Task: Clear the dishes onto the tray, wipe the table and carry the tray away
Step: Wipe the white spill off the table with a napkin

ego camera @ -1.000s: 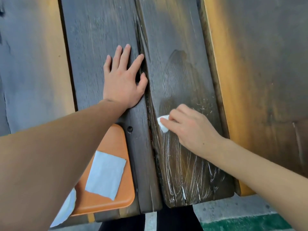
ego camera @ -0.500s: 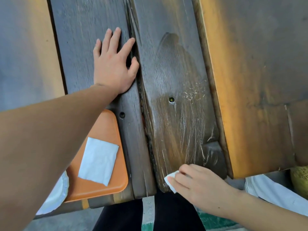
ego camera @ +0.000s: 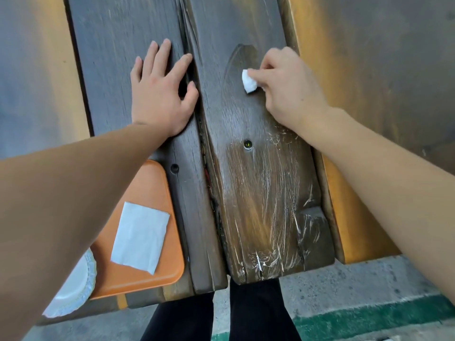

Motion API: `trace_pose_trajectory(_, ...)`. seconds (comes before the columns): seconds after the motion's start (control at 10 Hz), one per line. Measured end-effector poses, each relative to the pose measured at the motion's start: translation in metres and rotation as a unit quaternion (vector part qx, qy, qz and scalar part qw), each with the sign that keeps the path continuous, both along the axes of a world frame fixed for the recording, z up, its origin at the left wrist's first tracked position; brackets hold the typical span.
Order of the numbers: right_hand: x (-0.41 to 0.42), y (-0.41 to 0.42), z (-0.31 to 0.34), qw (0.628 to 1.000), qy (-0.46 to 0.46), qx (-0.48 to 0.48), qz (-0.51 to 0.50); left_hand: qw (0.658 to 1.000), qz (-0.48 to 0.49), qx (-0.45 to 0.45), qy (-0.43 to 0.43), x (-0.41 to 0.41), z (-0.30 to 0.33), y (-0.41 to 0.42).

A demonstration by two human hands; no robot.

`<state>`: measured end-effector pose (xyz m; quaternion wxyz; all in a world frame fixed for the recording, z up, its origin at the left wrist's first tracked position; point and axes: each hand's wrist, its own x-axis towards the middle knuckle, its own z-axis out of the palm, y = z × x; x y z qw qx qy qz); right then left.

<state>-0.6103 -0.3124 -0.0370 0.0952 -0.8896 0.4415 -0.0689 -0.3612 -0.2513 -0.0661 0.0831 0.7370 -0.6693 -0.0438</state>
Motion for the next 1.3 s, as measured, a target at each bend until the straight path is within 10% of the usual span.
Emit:
trace_pose_trajectory(0.4, -0.066, 0.236, 0.010, 0.978, -0.019, 0.115, 0.174, 1.000, 0.000, -0.002, 0.004, 0.000, -0.001, 0.000)
trace_pose_trajectory(0.6, -0.072, 0.239, 0.028, 0.958, -0.091, 0.271, -0.013, 1.000, 0.003, -0.004, 0.003, 0.000, -0.001, 0.000)
trace_pose_trajectory(1.0, -0.051, 0.102, 0.027, 0.916, -0.308, 0.143, -0.212, 1.000, 0.004, -0.011, 0.011, 0.000, -0.002, 0.000)
trace_pose_trajectory(1.3, -0.063, 0.070, 0.014, 0.998, -0.056, 0.039, 0.006, 1.000, 0.000, -0.013, 0.014, 0.000, -0.003, 0.000)
